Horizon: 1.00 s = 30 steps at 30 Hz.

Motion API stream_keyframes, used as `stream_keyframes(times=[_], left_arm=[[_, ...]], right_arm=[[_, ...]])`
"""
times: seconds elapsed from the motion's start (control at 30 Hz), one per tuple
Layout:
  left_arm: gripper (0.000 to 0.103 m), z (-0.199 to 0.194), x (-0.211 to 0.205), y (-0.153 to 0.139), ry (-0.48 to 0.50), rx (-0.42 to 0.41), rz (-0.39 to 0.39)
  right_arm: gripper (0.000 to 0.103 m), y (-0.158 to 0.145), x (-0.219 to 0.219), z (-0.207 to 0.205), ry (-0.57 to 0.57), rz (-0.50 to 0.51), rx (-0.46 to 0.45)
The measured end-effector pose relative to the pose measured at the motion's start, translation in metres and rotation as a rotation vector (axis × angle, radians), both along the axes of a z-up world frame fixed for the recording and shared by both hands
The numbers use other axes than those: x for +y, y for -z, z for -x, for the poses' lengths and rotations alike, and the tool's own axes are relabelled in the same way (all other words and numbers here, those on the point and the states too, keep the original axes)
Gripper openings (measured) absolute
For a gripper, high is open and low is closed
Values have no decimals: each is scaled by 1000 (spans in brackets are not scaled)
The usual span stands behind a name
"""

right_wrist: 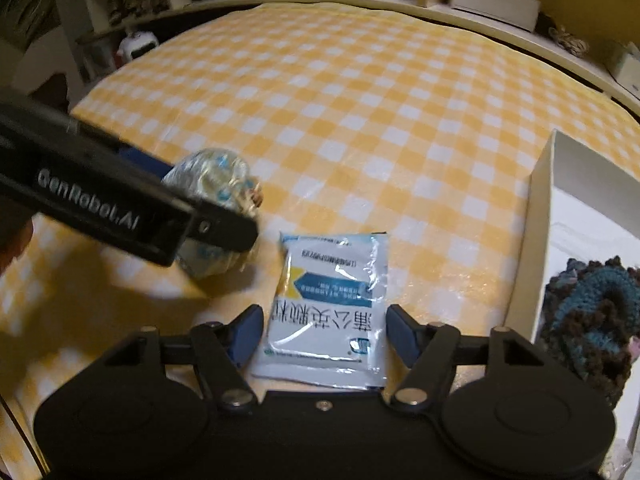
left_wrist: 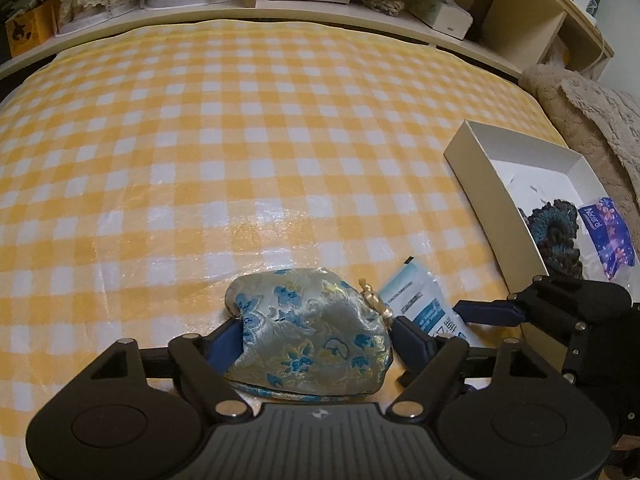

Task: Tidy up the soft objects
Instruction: 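Grasp the floral fabric pouch with left tool while right tool grasps the wet-wipe packet, then carry floral pouch and wipe packet into the tray and open both tools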

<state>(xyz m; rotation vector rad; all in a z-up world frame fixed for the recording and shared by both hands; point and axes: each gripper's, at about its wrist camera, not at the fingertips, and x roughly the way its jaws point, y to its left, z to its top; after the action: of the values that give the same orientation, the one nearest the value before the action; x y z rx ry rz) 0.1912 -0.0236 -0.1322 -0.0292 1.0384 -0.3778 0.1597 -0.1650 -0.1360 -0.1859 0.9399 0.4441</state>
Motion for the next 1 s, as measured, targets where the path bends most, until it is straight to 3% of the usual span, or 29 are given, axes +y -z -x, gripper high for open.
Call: stream_keyframes(times=[0.23,0.37,0.73,1.0], left_arm=[[65,-4,4,2,-6,0,34],[65,0,9,-5,-33,-21,49],[65,13,16,-40,-83,-120,112],[65,21,9,-78,-95,-243,206]], right_arm=[[58,-2,-2,0,0,-11,7],[42,-12,-3,5,8,-35,-17],[41,-55,-20,12,99,-94,-136],[42,-103,-58,14,203,-164,-253]])
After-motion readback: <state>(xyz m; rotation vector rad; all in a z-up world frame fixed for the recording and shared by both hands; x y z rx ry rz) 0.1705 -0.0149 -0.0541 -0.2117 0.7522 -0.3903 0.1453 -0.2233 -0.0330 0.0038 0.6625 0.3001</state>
